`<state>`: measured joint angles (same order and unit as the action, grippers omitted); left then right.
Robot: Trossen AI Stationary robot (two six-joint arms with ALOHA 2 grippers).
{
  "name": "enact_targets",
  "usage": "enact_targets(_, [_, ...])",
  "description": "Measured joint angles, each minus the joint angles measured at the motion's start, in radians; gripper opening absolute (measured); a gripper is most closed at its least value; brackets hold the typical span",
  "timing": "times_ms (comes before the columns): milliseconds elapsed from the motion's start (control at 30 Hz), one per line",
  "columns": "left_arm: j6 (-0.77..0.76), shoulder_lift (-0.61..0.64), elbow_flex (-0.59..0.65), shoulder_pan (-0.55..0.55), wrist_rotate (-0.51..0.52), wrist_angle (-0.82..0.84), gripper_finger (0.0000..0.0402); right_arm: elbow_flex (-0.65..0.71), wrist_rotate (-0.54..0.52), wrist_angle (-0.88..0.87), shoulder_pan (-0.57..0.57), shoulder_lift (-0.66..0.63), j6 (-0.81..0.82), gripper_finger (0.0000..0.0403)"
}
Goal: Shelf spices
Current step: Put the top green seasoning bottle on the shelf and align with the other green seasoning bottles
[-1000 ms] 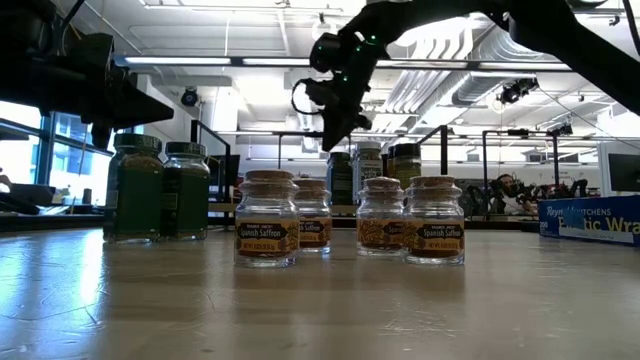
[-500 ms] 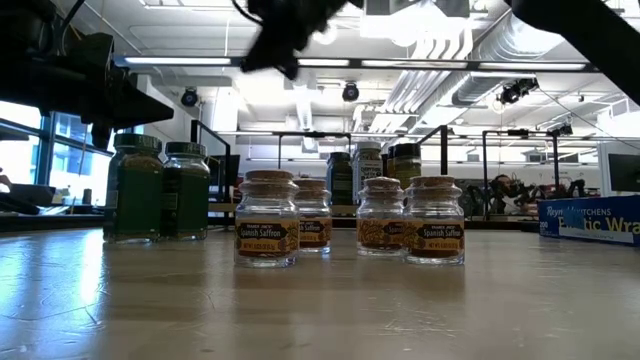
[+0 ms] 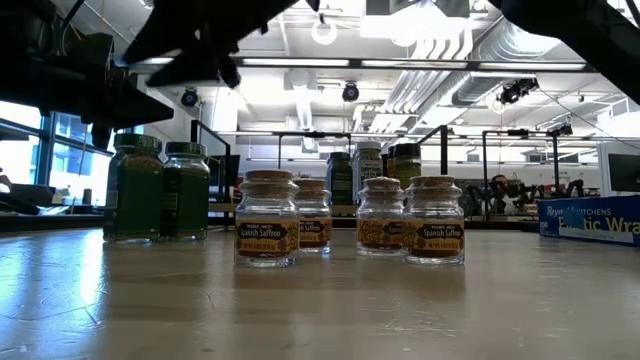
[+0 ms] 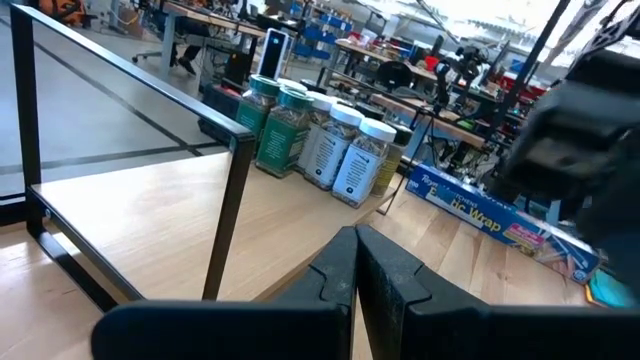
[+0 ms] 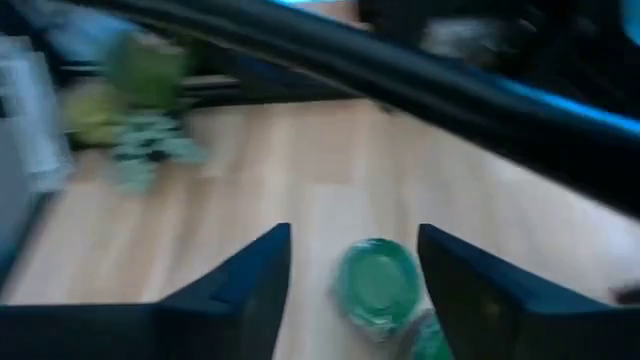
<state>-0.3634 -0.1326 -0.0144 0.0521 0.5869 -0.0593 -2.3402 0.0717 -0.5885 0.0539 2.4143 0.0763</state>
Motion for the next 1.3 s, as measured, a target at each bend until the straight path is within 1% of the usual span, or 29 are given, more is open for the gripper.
enact_targets(67, [0.0,0.0,0.0,0.0,0.0,0.0,0.0005,0.0,-0.087,-0.002,0.006,0.017,0.039,0.0238])
enact_targets(167, [0.0,0.0,0.0,0.0,0.0,0.0,0.0005,0.001,-0.128,-0.038,0.006,0.027,0.098,0.0265])
enact_targets(333, [0.0,0.0,0.0,0.0,0.0,0.0,0.0005,0.001,-0.242,-0.109,-0.008,0.016,0.171,0.0272])
enact_targets(500, [0.0,0.0,0.0,0.0,0.0,0.0,0.0005,0.0,-0.224,-0.171,-0.011,0.022,0.283,0.0272])
enact_targets(767, [0.0,0.0,0.0,0.0,0.0,0.0,0.0005,0.0,-0.238,-0.199,0.002,0.046,0.289,0.0272])
enact_targets(967, [0.0,0.0,0.0,0.0,0.0,-0.001,0.0005,0.0,-0.264,-0.207,-0.007,0.07,0.361,0.0272])
enact_targets(1100, [0.0,0.0,0.0,0.0,0.0,0.0,0.0005,0.0,-0.27,-0.191,-0.008,0.074,0.376,0.0258])
enact_targets(1300, [0.0,0.0,0.0,0.0,0.0,0.0,0.0005,0.0,-0.274,-0.187,-0.011,0.077,0.361,0.0198])
